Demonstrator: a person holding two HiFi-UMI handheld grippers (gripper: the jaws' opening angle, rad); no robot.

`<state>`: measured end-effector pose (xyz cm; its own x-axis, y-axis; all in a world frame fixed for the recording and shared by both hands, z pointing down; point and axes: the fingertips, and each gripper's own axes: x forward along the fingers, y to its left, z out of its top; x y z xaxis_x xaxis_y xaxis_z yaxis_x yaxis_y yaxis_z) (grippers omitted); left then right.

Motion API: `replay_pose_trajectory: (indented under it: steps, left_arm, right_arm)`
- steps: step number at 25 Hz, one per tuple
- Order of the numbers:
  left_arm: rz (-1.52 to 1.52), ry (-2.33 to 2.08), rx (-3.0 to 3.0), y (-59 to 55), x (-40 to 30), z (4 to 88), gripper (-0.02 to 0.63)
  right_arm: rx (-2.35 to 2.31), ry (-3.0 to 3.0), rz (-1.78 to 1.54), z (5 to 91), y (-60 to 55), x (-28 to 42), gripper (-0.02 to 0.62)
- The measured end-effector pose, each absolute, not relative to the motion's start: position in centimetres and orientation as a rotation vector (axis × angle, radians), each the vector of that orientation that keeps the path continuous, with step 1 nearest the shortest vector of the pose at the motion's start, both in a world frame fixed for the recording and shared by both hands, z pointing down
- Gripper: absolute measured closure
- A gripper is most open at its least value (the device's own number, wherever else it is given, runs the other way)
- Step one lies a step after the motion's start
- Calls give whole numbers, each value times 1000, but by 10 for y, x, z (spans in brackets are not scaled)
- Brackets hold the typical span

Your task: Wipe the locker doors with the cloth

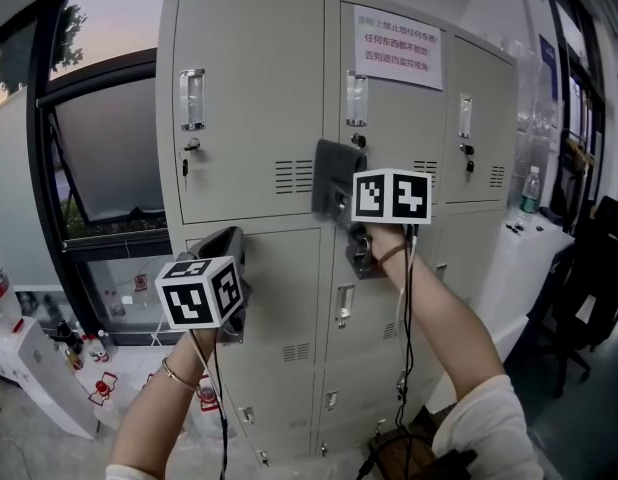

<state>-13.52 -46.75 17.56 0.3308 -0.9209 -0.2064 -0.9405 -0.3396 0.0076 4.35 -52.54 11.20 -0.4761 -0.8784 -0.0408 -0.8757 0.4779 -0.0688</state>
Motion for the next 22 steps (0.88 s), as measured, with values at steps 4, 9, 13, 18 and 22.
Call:
replay_pose_trajectory:
  steps: [4, 9, 13, 18, 22]
  left_arm:
    - [257, 1710, -2475, -468, -122, 174, 595]
    - [251, 1689, -2475, -470, -109, 172, 595]
    - [254, 1683, -2481, -474, -100, 172, 595]
    - [250, 1661, -2491, -477, -85, 171, 595]
    - [255, 1651, -2497, -479, -75, 169, 595]
  right_arm:
    - [-1598, 2615, -71, 114, -529, 61, 517]
    - [-1622, 2610, -71, 118, -532, 75, 518]
    - [-1646, 2607, -65, 121, -534, 89, 518]
    - [-1681, 2583, -72, 122, -538, 113, 517]
    - [-1685, 2560, -86, 119, -542, 129, 517]
